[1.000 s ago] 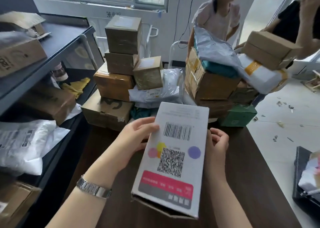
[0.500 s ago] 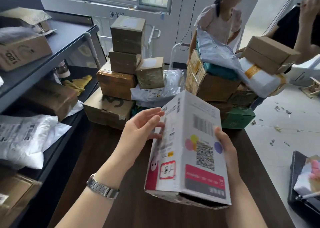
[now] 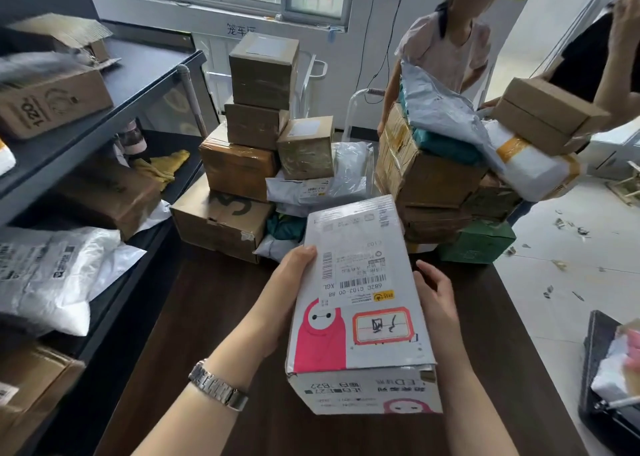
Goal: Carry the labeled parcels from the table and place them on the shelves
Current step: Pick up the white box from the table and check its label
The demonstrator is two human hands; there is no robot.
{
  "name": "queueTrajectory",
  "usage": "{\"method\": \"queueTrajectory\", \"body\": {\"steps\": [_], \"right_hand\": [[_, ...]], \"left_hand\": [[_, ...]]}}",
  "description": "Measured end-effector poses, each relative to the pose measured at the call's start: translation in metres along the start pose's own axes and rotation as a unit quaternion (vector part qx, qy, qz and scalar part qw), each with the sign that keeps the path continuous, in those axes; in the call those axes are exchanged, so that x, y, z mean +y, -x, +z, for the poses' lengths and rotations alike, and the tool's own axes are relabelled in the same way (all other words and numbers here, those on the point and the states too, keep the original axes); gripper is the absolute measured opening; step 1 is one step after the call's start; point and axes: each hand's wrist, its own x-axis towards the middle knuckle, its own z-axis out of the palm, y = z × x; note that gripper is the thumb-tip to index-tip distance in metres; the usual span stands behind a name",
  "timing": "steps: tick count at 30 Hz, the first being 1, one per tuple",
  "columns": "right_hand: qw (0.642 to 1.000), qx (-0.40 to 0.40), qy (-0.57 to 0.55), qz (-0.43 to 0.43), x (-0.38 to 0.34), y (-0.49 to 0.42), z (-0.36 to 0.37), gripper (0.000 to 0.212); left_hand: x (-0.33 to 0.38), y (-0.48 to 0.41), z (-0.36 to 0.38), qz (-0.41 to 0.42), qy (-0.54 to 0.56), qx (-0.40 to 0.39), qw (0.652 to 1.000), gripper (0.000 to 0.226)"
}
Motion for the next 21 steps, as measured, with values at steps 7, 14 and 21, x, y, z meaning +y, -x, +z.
{"method": "queueTrajectory", "body": {"steps": [7,14,21], "right_hand": [[0.992,-0.107,0.03,-0.062,-0.016,0.006,0.011,0.036],[0.981,-0.19,0.03,0.009,-0.02,0.003,0.01,0.055],[0.966,-0.244,0.064,0.045,-0.048,0.002,0.013,0.045]], "left_hand": [[0.001,0.016,0.011,0.088,-0.091,0.016,0.992,0.033],[-0.001,0.005,0.004,0.141,-0.159,0.033,0.977,0.031],[-0.003,-0.003,0.003,0.096,-0.177,0.062,0.977,0.045]]}}
